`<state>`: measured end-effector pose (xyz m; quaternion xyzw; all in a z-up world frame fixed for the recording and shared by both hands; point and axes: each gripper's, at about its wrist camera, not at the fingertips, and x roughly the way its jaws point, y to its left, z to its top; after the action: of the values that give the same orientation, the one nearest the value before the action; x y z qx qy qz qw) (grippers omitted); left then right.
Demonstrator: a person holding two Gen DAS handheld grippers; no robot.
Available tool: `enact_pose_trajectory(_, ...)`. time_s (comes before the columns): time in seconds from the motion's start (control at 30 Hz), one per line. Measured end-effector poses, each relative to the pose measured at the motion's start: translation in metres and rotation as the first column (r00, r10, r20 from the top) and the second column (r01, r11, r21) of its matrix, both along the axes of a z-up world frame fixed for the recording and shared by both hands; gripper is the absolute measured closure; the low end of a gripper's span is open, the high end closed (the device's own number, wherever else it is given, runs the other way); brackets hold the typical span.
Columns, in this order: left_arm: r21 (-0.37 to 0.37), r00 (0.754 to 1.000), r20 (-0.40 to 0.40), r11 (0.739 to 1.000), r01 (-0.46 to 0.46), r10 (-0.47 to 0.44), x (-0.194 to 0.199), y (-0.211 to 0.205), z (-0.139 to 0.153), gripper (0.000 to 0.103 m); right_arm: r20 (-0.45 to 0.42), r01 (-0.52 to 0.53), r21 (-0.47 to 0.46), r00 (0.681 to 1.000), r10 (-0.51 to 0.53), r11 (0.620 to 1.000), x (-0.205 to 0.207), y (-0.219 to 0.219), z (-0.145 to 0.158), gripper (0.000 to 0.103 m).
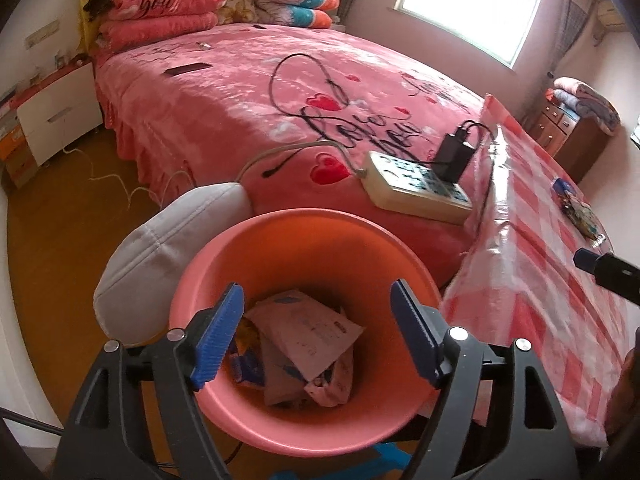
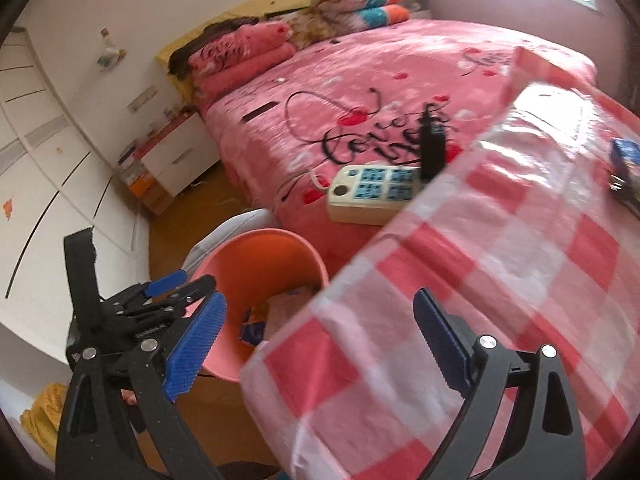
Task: Collect trash
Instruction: 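Carry the snack bag and wet-wipe pack over the orange bucket and open both tools, then move both open tools back over the remaining trash on the sheet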
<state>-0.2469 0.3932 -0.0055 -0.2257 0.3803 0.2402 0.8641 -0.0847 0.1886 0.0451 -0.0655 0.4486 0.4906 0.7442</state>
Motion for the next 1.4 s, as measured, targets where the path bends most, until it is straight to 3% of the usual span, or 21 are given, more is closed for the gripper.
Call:
enact_pose_trajectory(0.37, 0.043, 0.99, 0.022, 0.989, 0.141, -0.142, 0.028, -0.047, 0.029, 0.024, 0.028, 0.103, 0.022, 0.994, -0.104, 0.994, 0.009, -0.054, -0.005, 0.009)
enact_pose_trajectory(0.77, 0.106, 0.959, 0.021, 0.955, 0.278, -0.281, 0.064, -0.107, 0.059, 0.021, 0.011, 0.212, 0.088, 0.977, -0.214, 0.973, 0.028, -0.115, -0.004, 0.009)
enact_pose_trajectory(1.07, 0.167, 0.916, 0.019, 0.904, 0.392, -0.401, 0.098, -0.163, 0.082, 0.021, 0.006, 0.301, 0.113, 0.953, -0.304, 0.947, 0.044, -0.168, -0.001, 0.009)
enact_pose_trajectory(1.4, 0.222, 0.85, 0.022, 0.831, 0.509, -0.527, 0.143, -0.229, 0.103, 0.02, 0.03, 0.42, 0.108, 0.905, -0.425, 0.901, 0.071, -0.237, 0.002, 0.009)
